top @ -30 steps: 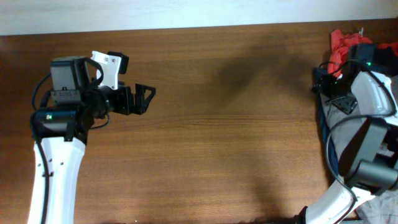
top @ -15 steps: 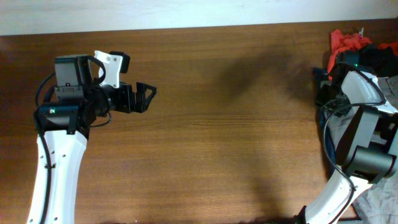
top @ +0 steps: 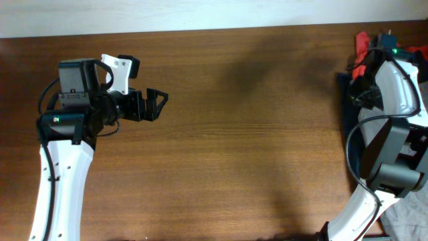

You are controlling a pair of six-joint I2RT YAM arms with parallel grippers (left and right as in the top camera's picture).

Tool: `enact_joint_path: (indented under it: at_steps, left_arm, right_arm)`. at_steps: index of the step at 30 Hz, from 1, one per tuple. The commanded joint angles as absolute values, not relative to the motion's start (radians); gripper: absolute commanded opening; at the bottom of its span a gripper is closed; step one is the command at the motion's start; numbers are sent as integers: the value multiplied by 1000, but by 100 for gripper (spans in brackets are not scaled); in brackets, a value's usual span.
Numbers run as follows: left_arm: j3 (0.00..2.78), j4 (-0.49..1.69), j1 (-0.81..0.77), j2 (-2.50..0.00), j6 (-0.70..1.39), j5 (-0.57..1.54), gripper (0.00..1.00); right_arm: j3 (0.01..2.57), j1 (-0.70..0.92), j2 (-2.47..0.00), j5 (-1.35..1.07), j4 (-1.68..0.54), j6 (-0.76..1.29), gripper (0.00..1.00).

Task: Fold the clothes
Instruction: 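Reach the right gripper to the clothes pile and grasp the grey shorts, then drag the grey shorts with the right gripper to the table center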

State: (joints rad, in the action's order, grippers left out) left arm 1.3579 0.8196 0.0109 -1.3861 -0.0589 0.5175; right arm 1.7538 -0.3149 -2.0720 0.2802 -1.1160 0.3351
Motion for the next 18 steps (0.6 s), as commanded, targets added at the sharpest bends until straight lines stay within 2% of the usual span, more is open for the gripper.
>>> enact_joint_path:
  at_steps: [1, 3, 9, 12, 18]
  left_arm:
    - [1381, 816, 16, -1395, -52, 535, 99]
    - [1381, 816, 16, -1395, -52, 535, 99]
    - [1381, 831, 16, -1394, -52, 535, 99]
    - [1385, 831, 16, -1393, -52, 533, 99]
    - [1457, 863, 60, -1359, -52, 528, 99]
  right_arm:
    - [1787, -243, -2002, -14, -1103, 64, 4]
    - [1788, -206, -1973, -147, -1100, -50, 4]
    - [1789, -88, -1840, -222, -1105, -134, 4]
    - [1790, -8, -1762, -305, -1104, -146, 4]
    - [1790, 199, -1706, -307, -1104, -141, 4]
